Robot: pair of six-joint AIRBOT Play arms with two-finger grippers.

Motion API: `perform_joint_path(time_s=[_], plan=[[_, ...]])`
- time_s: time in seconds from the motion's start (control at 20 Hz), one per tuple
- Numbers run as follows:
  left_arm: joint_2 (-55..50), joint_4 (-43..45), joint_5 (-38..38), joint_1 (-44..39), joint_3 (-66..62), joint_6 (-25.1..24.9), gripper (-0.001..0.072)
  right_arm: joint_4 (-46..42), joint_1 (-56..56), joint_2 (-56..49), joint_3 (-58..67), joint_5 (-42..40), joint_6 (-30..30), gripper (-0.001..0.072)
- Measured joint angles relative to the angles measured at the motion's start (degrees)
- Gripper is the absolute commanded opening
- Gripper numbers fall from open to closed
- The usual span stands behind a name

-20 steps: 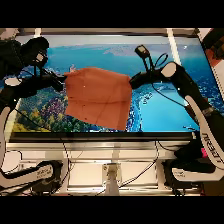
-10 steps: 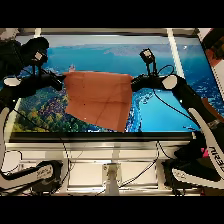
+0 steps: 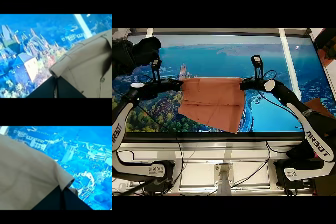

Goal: Fold the clothes and pants, and hang the long-sleeved shirts on hangers.

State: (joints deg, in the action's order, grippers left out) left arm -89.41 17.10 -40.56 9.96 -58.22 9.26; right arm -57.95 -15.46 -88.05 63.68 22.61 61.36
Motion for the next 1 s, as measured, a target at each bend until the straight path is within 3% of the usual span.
perform_joint_path(time_s=[0.05,0.1,0.15,0.2,0.25,0.3,0.55,0.75,0.9,0.95,1.0], plan=[[-0.96,-1.42,0.24,0.00,0.00,0.09,0.0053,-0.04,0.00,-0.52,0.00,-0.24,0.39,0.0013],[-1.86,-2.56,0.46,-0.04,0.00,0.42,0.0276,-0.17,0.00,-0.98,-0.02,-0.17,0.79,0.0015],[-2.56,-3.26,1.49,-0.04,0.00,0.48,0.0571,-0.83,0.00,-1.31,-0.02,0.15,1.01,0.0069],[-3.04,-4.02,1.77,0.02,0.00,0.87,0.0668,-0.83,0.07,-1.55,-0.02,0.66,1.29,0.0180],[-3.37,-4.52,1.33,-0.11,0.00,0.90,0.0668,-0.90,0.11,-1.68,-0.02,1.49,1.38,0.0296],[-3.63,-4.87,0.92,-0.22,0.00,0.87,0.0668,-0.90,0.11,-1.86,-0.02,2.12,1.44,0.0348],[-3.96,-5.64,0.44,0.07,0.00,2.71,0.0666,-1.79,0.17,-1.62,0.04,4.79,1.88,0.0349],[-2.69,-4.72,-5.25,2.84,0.00,5.14,0.0406,-3.19,2.84,-0.76,1.01,10.78,2.38,0.0348],[-1.05,3.74,-13.46,6.51,0.00,9.11,0.0461,-3.52,6.60,-0.02,1.31,17.79,2.54,0.0348],[-0.61,8.61,-16.61,7.63,-0.02,11.65,0.0538,-3.69,7.87,0.13,1.31,20.22,2.56,0.0348],[-0.35,13.55,-19.28,8.50,0.00,14.45,0.0562,-3.74,8.94,0.24,1.36,22.16,2.56,0.0348]])
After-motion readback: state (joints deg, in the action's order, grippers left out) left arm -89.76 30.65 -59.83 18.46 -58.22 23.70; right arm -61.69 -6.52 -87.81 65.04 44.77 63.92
